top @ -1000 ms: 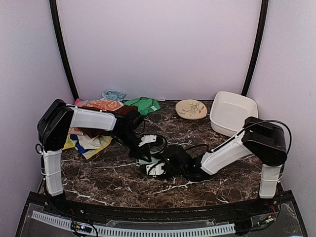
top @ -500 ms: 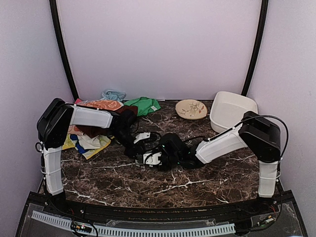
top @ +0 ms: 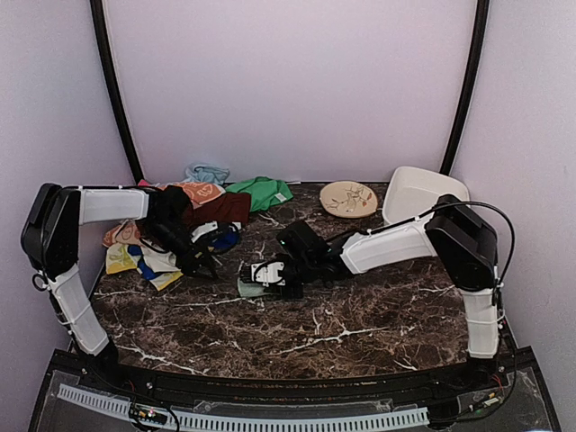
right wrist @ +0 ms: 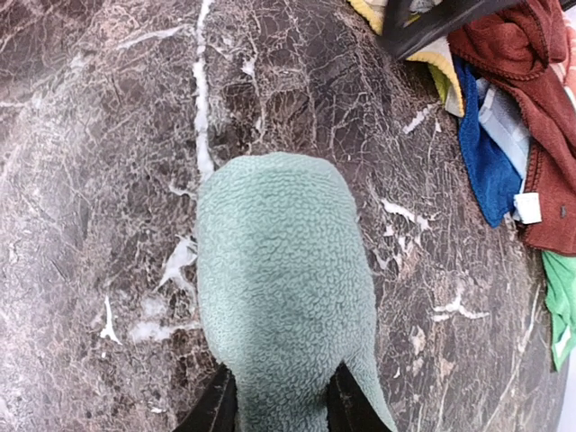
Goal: Roll the towels
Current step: Roll the towel at the center of the board.
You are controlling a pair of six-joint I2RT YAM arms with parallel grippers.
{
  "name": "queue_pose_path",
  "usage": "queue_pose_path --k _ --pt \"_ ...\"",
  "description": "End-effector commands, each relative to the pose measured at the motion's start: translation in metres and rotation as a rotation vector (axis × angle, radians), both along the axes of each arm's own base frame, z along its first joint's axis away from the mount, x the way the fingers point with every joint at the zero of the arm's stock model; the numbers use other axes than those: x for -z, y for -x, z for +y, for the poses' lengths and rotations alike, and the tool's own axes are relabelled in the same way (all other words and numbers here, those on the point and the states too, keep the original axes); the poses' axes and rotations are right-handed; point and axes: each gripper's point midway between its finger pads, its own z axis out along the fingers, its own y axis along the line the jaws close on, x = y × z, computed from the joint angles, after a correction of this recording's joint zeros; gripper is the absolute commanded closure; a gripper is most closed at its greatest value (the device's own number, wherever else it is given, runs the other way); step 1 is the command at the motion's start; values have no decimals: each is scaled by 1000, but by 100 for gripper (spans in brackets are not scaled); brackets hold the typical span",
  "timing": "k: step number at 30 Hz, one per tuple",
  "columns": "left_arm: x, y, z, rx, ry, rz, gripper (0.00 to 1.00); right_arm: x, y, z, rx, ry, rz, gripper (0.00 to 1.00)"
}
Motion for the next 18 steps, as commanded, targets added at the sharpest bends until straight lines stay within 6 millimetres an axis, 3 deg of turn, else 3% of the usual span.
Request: queue_pose_path --k 1,3,7,18 --pt "-39 -8 25 -97 38 -29 38 116 77 -96 0 466 420 68" --pt "-49 -17 37 -146 56 -52 38 116 81 -97 3 478 451 60" --pt "-62 -29 49 -185 63 -105 38 117 84 -98 8 503 495 57" --pt "-88 -47 51 -214 61 -188 39 120 76 -103 88 565 593 61"
